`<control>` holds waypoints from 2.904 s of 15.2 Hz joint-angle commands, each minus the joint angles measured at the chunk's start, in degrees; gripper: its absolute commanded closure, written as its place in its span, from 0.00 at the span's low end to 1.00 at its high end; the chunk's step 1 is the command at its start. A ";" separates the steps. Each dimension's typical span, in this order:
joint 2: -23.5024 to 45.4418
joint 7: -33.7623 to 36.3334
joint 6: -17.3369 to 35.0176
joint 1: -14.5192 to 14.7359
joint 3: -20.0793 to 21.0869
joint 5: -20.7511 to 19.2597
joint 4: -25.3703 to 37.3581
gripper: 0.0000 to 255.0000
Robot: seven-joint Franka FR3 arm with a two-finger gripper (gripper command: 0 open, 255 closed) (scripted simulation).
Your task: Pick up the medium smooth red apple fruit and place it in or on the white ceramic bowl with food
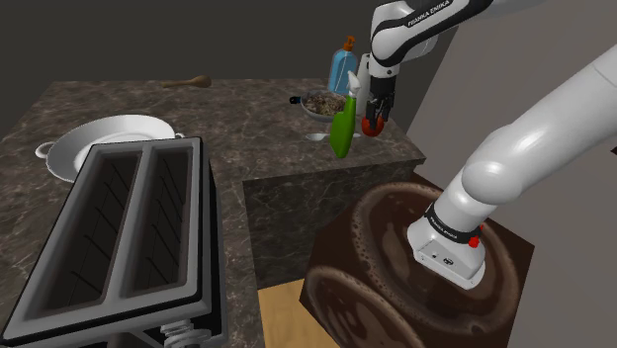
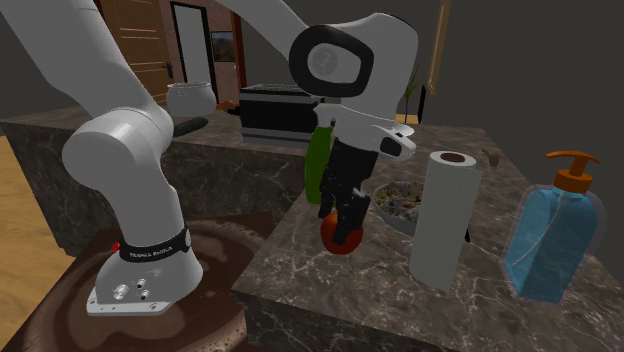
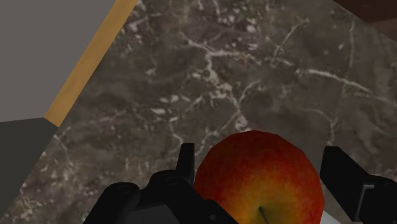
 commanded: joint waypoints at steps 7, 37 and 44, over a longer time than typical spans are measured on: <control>-3.37 -0.06 -6.13 -0.01 0.58 -0.02 2.75 1.00; 7.59 1.40 -25.20 3.20 4.06 5.31 32.33 1.00; 21.13 2.61 -28.34 4.35 5.11 8.37 48.68 1.00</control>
